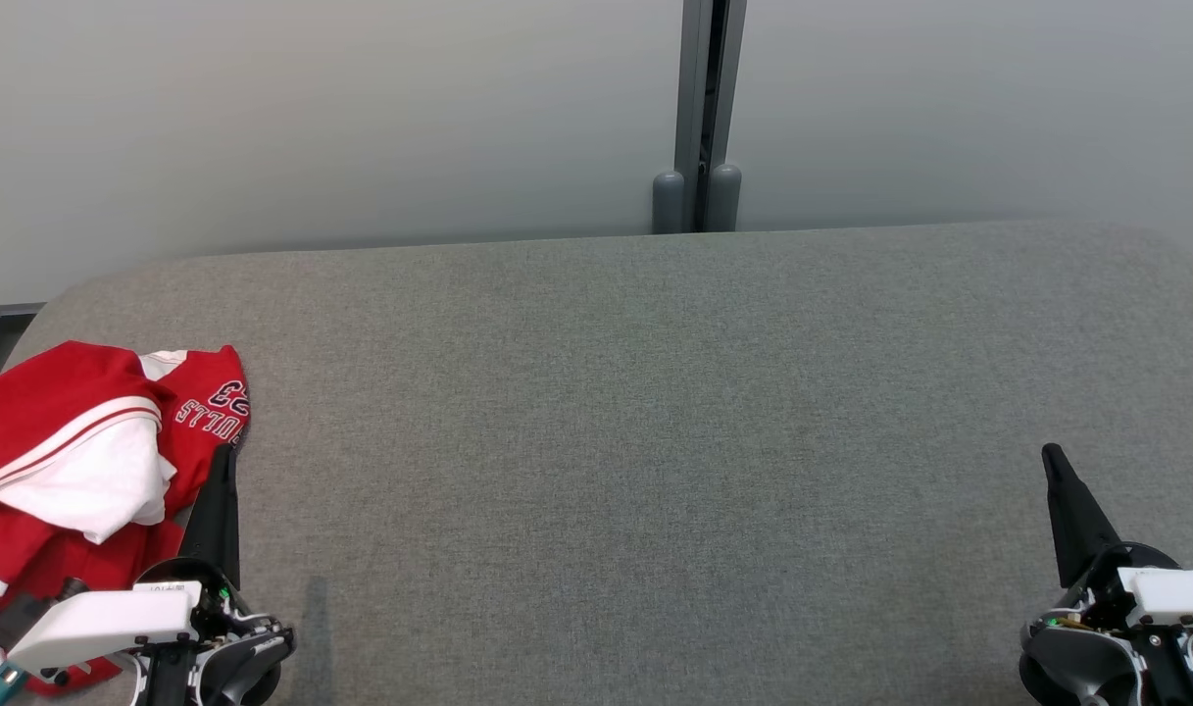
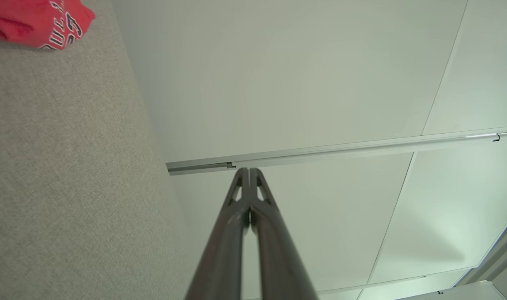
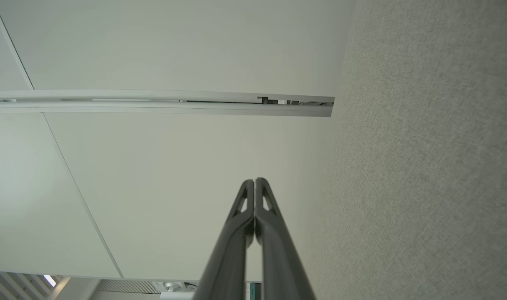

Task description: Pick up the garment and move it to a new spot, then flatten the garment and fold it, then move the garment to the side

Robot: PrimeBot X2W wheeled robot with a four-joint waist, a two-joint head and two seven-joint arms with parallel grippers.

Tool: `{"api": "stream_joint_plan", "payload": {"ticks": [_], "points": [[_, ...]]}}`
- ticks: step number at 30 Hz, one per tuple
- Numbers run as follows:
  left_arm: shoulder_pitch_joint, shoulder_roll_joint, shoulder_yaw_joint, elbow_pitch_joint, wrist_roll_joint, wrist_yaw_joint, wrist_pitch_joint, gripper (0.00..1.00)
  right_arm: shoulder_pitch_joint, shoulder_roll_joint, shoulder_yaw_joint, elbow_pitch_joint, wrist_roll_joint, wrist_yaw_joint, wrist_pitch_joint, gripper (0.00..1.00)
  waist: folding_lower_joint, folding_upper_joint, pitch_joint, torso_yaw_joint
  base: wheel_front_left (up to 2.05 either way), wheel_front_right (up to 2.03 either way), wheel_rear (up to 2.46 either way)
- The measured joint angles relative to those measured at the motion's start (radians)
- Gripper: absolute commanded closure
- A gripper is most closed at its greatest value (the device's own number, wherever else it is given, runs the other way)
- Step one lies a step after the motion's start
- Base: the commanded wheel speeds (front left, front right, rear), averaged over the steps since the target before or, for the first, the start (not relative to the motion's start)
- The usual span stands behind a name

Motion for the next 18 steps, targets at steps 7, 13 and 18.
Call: {"api": "stream_joint_plan", "payload": {"ticks": [7, 13, 18], "points": [[0.0, 0.0, 0.0, 0.0, 0.0, 0.0, 0.0, 1.0, 0.0, 0.0, 0.0, 0.0, 0.0, 0.0, 0.0, 1.0, 0.0, 0.0, 0.0, 0.0, 0.0, 0.0, 0.0], [0.0, 0.0, 0.0, 0.0, 0.0, 0.0, 0.0, 1.0, 0.0, 0.0, 0.0, 0.0, 0.0, 0.0, 0.0, 1.0, 0.0, 0.0, 0.0, 0.0, 0.0, 0.0, 0.0], [0.0, 0.0, 0.0, 0.0, 0.0, 0.0, 0.0, 1.0, 0.0, 0.0, 0.0, 0.0, 0.0, 0.0, 0.0, 1.0, 0.0, 0.0, 0.0, 0.0, 0.0, 0.0, 0.0]]}}
